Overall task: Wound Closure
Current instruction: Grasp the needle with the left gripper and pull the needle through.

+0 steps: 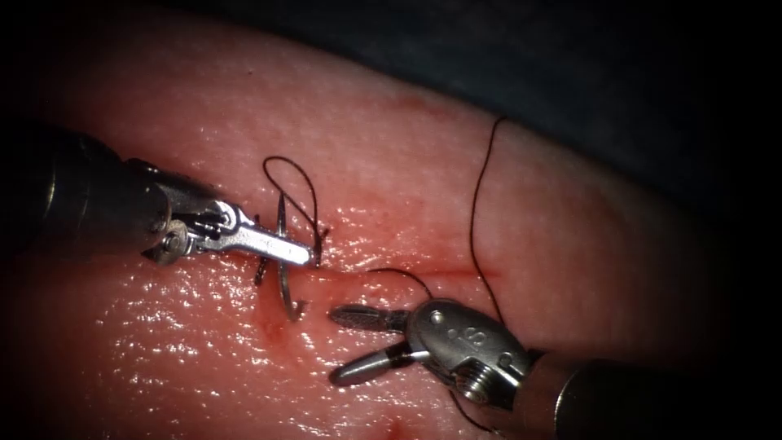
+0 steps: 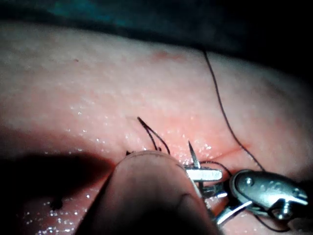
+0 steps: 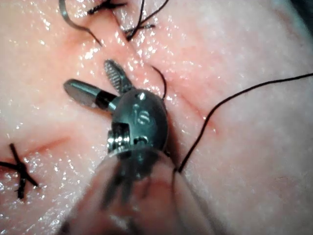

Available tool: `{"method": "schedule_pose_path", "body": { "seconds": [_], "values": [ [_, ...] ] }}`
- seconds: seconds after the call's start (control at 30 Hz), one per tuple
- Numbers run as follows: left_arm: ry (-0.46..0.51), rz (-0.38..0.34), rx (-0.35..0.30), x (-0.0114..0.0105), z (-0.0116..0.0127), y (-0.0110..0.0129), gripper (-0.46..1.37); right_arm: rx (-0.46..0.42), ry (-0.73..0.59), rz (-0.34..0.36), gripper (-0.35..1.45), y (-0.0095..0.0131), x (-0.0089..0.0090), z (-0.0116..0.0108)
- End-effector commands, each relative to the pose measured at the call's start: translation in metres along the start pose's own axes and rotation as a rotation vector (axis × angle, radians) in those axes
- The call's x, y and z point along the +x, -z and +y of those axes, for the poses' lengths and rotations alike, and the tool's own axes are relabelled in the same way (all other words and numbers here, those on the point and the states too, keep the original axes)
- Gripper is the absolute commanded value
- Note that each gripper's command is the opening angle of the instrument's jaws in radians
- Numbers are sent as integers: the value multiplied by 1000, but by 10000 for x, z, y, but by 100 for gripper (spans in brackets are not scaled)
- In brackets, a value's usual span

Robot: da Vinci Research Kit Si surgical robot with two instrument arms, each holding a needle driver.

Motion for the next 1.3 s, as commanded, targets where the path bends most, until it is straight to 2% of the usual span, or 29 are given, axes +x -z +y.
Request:
{"method": "schedule_pose_path", "body": {
  "seconds": [0.03,0.17,0.3,0.43,0.57,0.6,0.7,0.73,0.77,0.8,0.83,0.9,1.0,1.07,1.13,1.17,1.3],
  "values": [
    [7,4,-33,1,3,1,-35,-2,-11,2,89,-2,-3,1],
    [2,12,-63,1,16,4,-35,-15,-13,-21,89,-5,-10,2],
    [-77,51,-136,3,40,7,-35,-28,-12,-29,88,-5,-11,5],
    [-258,85,-155,6,70,10,-35,-38,-14,-31,88,-5,-10,8],
    [-548,147,-137,9,104,15,-35,-41,-14,-31,88,-5,-10,9],
    [-635,167,-122,9,112,16,-35,-41,-14,-31,87,-5,-10,9],
    [-813,203,-73,9,126,18,-35,-41,-14,-31,87,-5,-11,9],
    [-946,221,-33,8,132,19,-35,-40,-14,-31,87,-5,-11,8],
    [-968,224,-25,8,134,19,-35,-40,-14,-31,87,-5,-11,8],
    [-1089,247,29,7,139,20,-35,-40,-14,-31,87,-5,-11,8],
    [-1160,263,55,6,143,20,-35,-40,-14,-31,87,-5,-11,8],
    [-1221,276,80,5,147,20,-35,-40,-14,-31,86,-5,-11,7],
    [-1371,309,158,7,156,21,-35,-41,-14,-31,86,-5,-11,7],
    [-1512,333,248,13,164,22,-35,-41,-14,-31,86,-5,-11,7],
    [-1592,348,302,18,170,24,-35,-41,-13,-31,86,-5,-11,7],
    [-1669,370,350,25,176,27,-35,-41,-12,-31,86,-5,-12,7],
    [-1732,406,413,37,189,33,-35,-42,-10,-31,86,-5,-14,6]
  ]
}}
